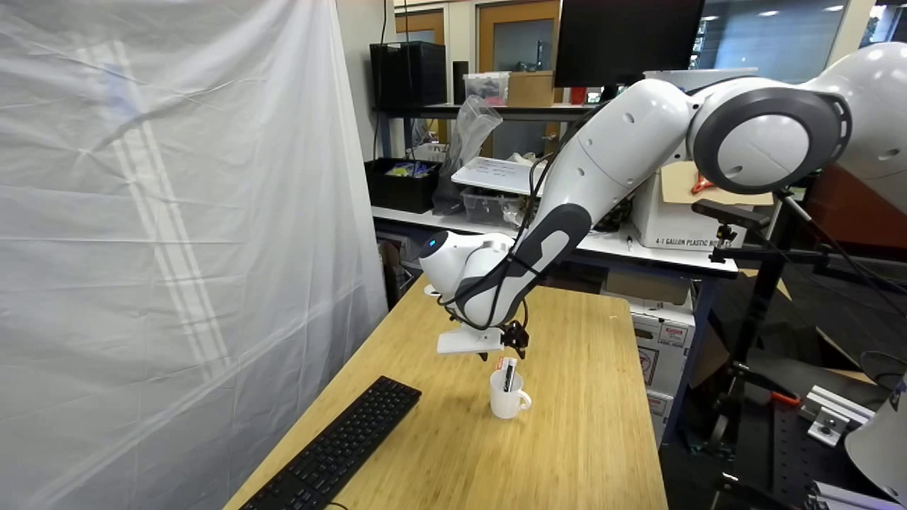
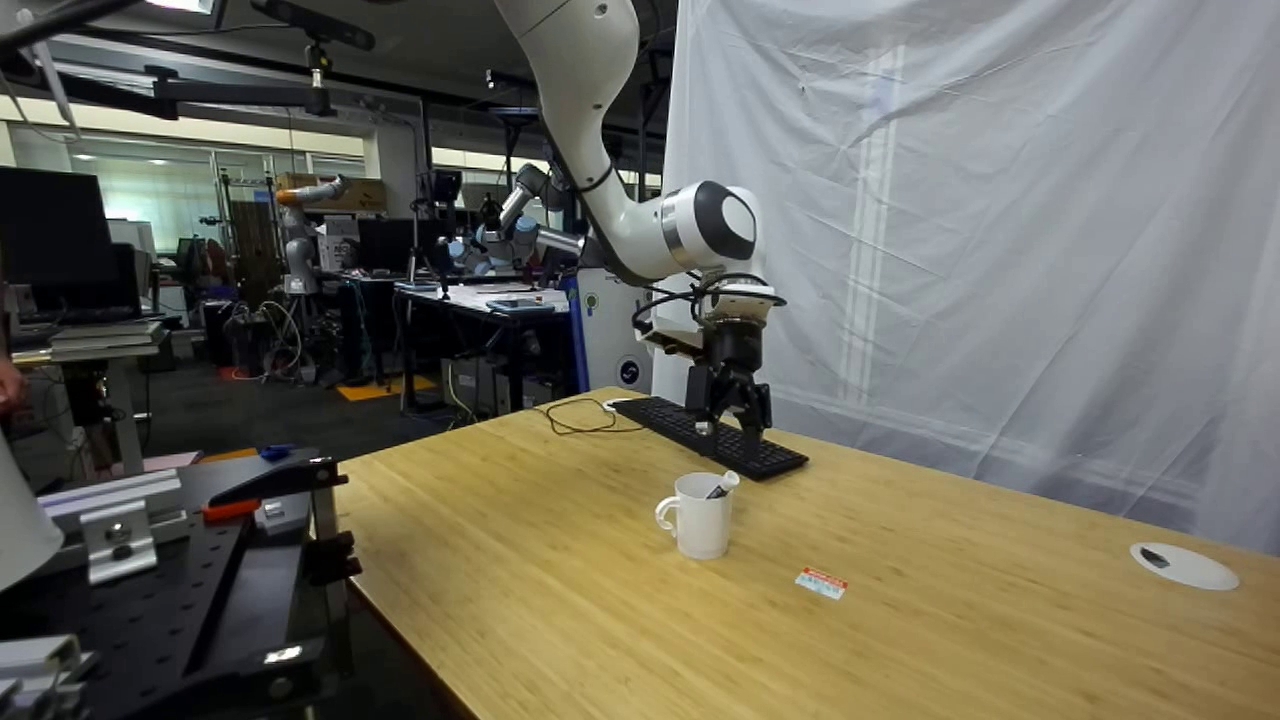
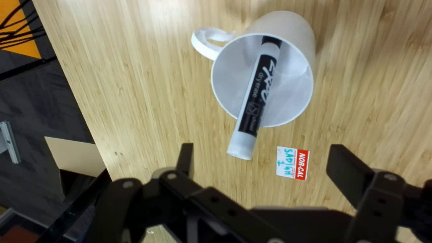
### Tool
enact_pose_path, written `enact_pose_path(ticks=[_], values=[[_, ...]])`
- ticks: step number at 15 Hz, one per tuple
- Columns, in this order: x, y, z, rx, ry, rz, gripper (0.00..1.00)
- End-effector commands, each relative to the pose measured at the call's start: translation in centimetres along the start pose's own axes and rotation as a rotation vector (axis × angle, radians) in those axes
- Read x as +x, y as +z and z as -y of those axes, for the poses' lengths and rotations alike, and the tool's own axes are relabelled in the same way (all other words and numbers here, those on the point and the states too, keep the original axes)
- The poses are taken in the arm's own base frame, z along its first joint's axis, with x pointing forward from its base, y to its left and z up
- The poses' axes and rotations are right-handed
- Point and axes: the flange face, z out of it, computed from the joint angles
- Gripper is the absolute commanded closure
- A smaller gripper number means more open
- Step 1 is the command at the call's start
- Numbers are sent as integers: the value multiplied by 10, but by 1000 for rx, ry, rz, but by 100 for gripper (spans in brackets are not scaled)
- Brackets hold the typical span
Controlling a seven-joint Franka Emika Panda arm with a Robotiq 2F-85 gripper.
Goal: Take the black marker out of the white mug
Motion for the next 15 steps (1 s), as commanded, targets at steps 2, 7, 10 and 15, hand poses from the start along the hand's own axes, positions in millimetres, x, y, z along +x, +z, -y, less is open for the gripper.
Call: enact_pose_path(ticks=[2,7,10,15], values=[[-1,3,11,-12,57,-35,0],[1,12,4,-25,63,-2,0],[0,18,2,-37,68,9,0],[-4,26,-1,-49,74,25,0]])
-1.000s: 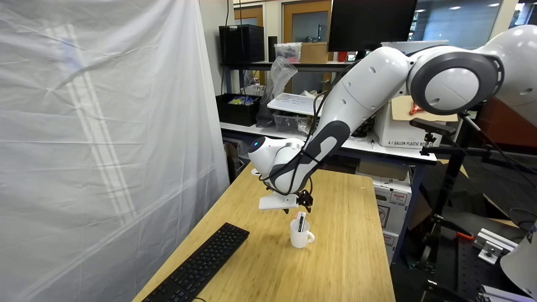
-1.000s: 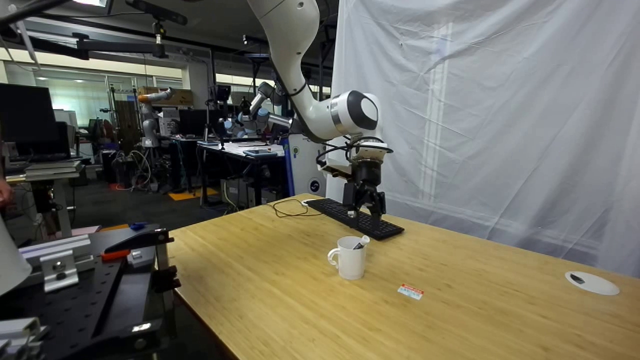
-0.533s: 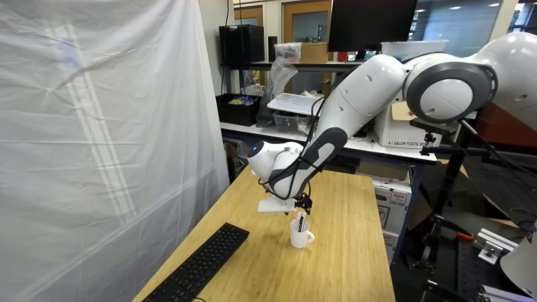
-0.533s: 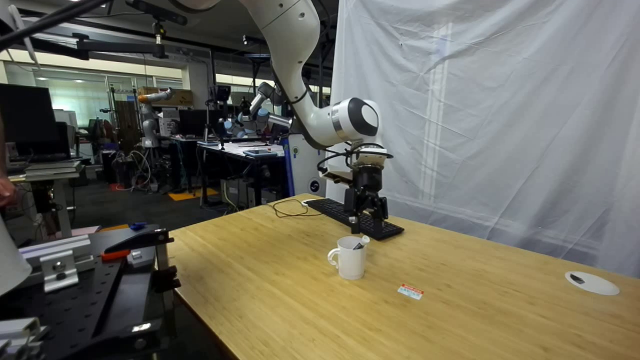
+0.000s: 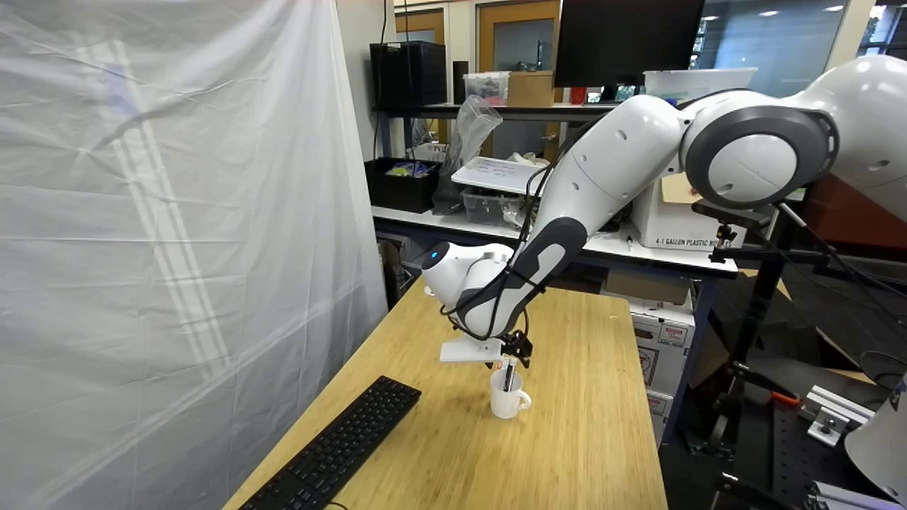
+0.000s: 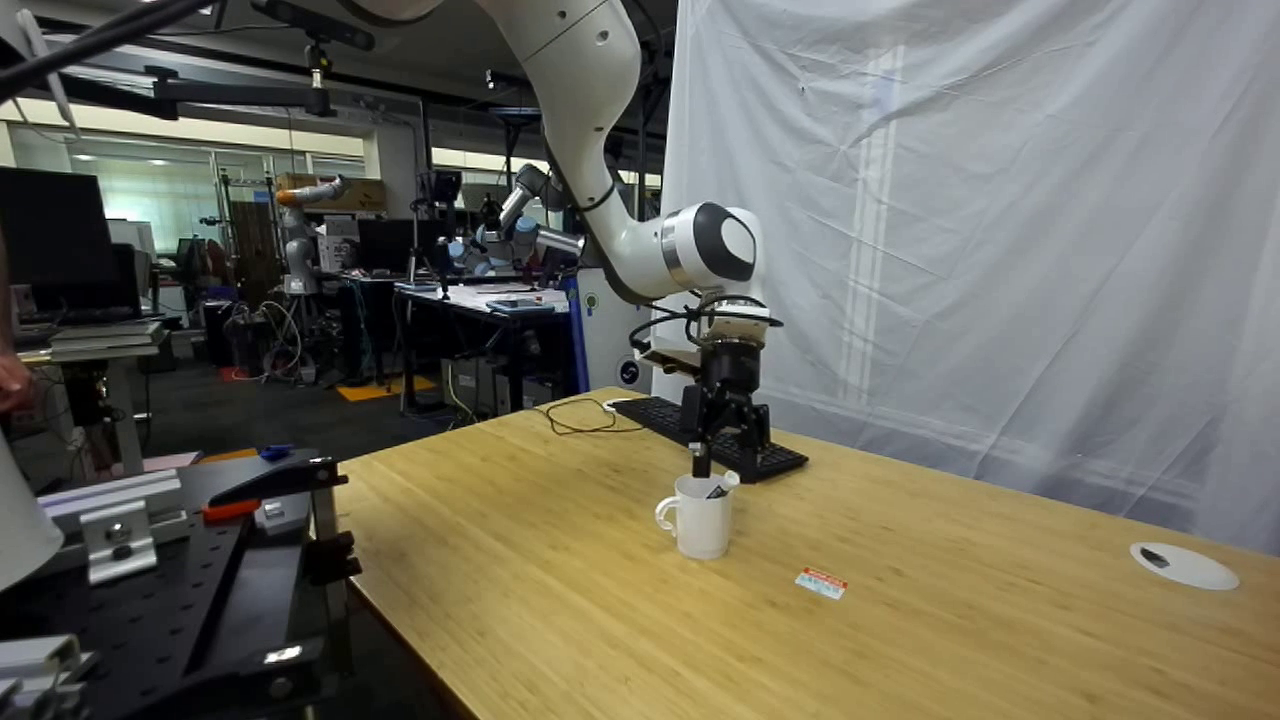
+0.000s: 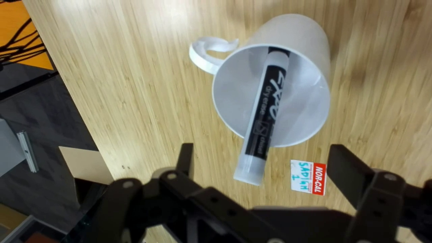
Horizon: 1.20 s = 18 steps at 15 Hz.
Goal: Take the black marker out of the white mug
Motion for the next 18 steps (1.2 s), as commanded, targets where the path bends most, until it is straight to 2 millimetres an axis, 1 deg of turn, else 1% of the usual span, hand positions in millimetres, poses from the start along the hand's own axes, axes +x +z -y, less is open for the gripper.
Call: enact_pose_path(ticks=[1,5,6,7,8,13,17,18], values=[[1,3,-4,-16,28,20,0],[-2,13,-5,-29,29,29,0],[-3,14,-5,-30,28,30,25],[-3,15,-6,-33,28,32,28],[-4,16,-6,-35,26,33,34],[-7,19,-6,-43,19,33,69],[-6,16,-7,-63,18,30,97],[-5,15,-7,-66,19,30,99]])
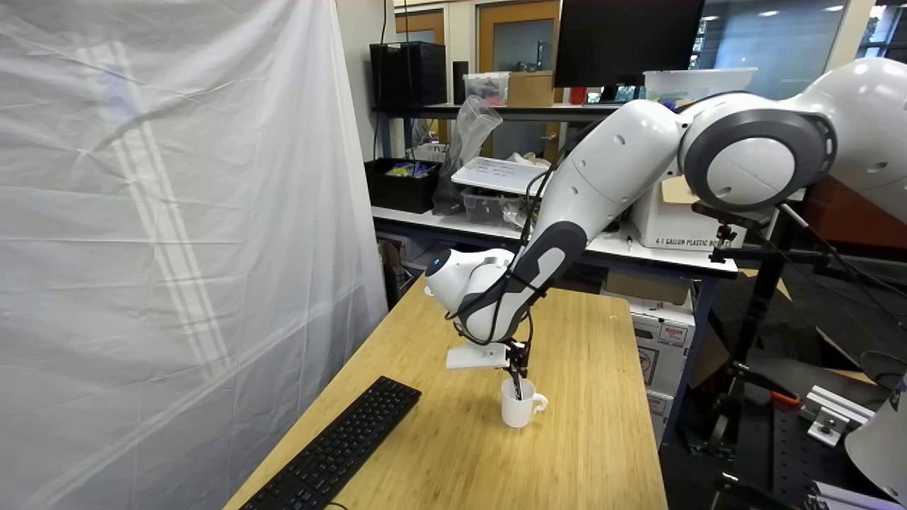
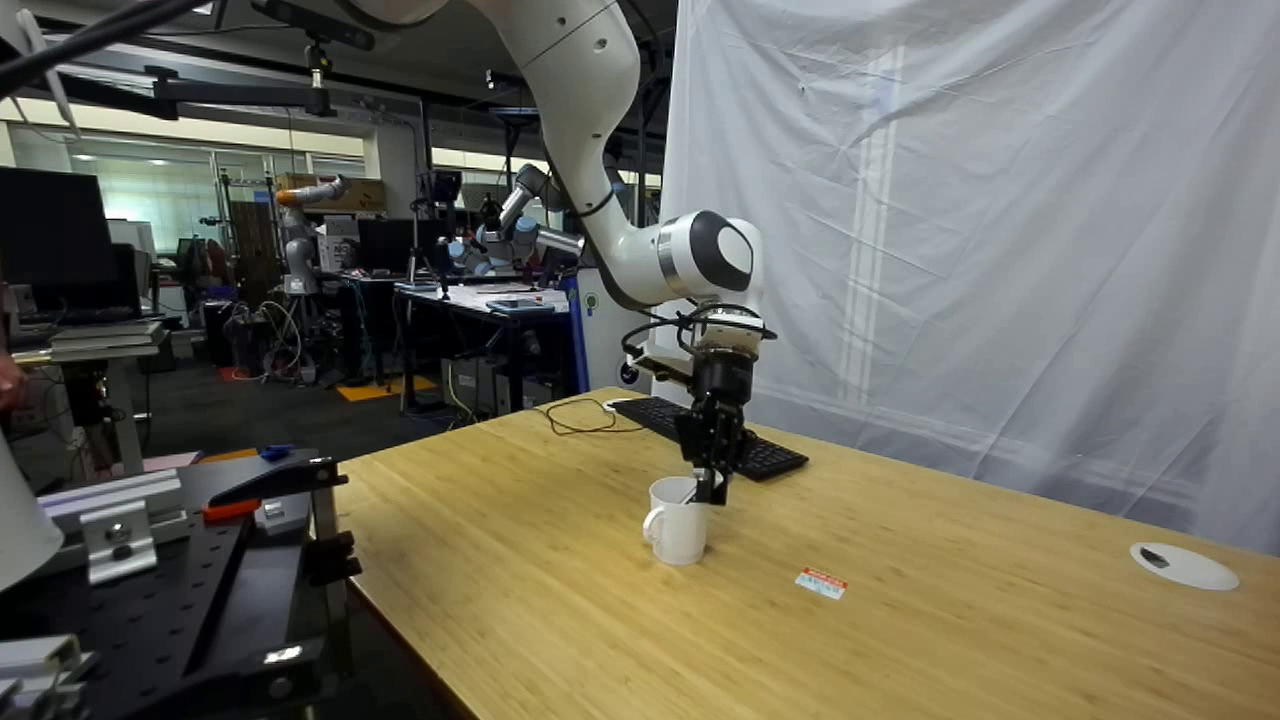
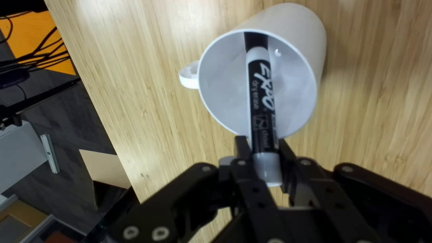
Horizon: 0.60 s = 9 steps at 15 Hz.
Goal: Take the black marker out of the white mug
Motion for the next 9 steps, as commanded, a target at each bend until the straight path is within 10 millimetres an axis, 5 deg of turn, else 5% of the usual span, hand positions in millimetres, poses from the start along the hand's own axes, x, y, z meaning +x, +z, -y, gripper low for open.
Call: enact_pose_path(ticks=[1,9], values=[[-1,1,1,-2,10,12,95],[-5,-20,-8,10,-32,3,95]])
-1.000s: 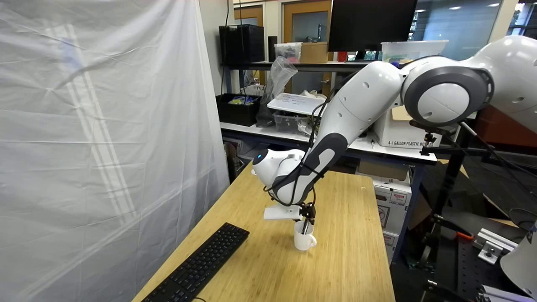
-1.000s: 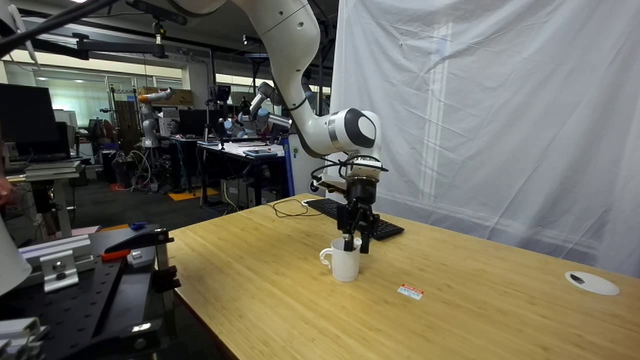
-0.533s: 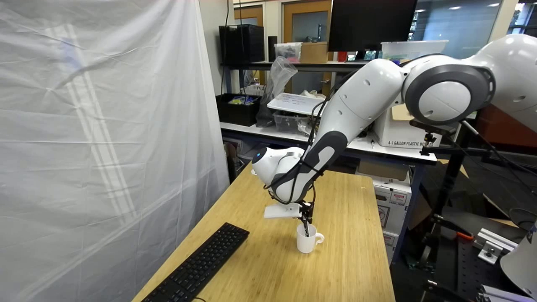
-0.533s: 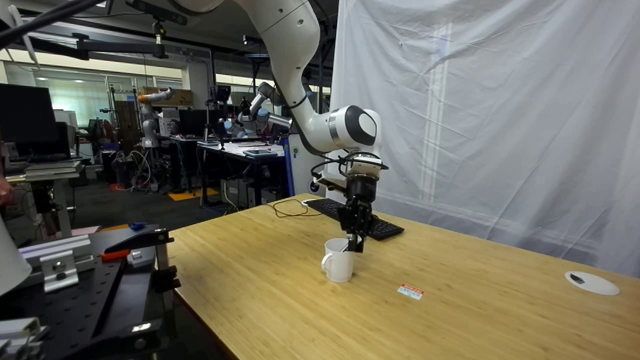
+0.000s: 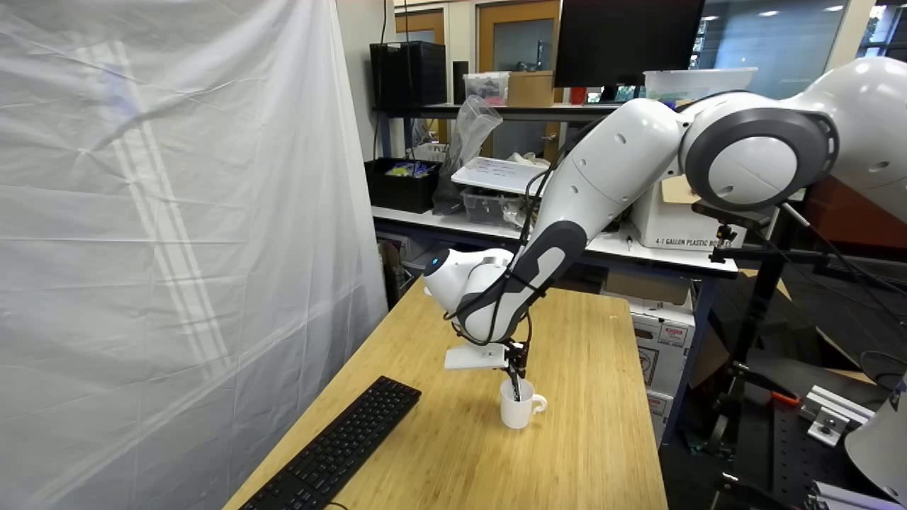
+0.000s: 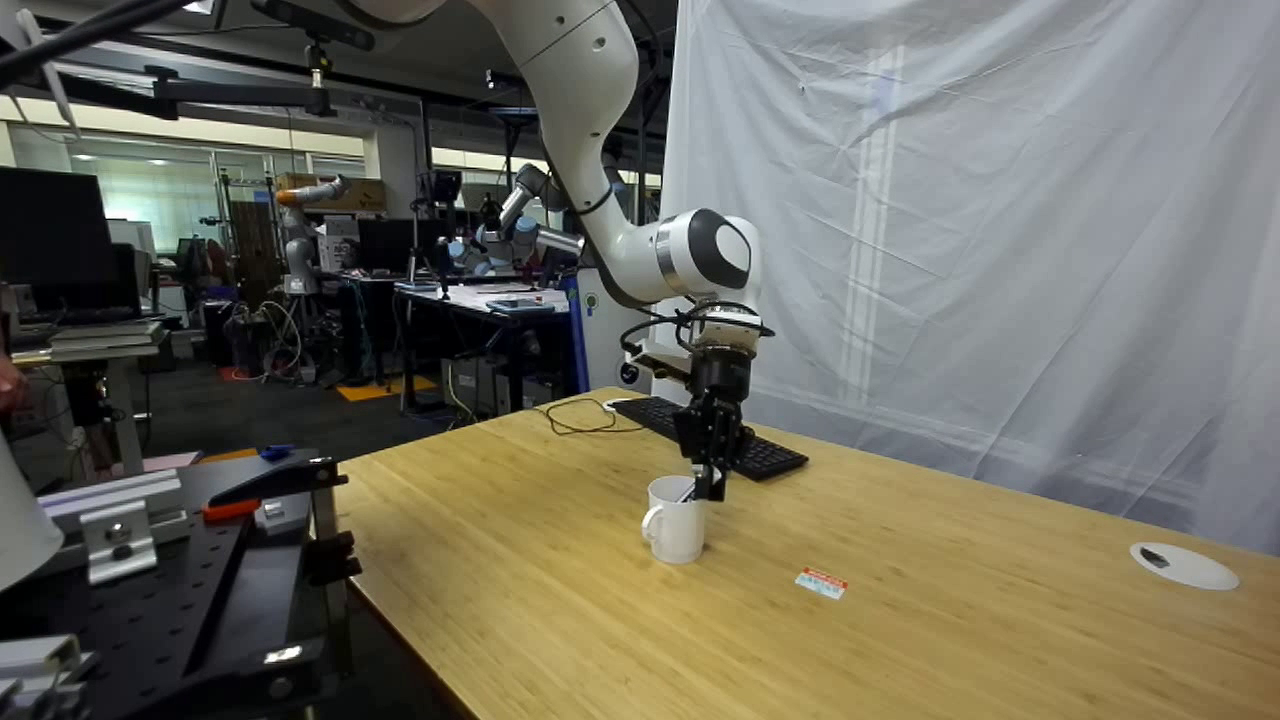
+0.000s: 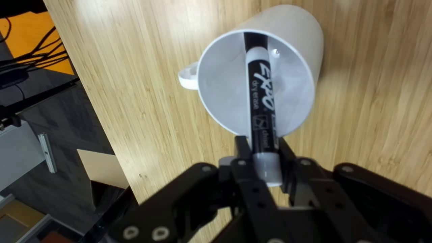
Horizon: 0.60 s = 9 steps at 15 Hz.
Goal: Take the black marker out of the white mug
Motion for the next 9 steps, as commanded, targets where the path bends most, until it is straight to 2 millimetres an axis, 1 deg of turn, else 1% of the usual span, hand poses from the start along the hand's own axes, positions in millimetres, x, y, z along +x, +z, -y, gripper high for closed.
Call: enact_pose_path(ticks=[1,5,9], values=[[-2,-22,-10,10,-36,4,95],[0,-46,-18,22,-82,17,95],[7,-61,-31,18,-139,14,95]])
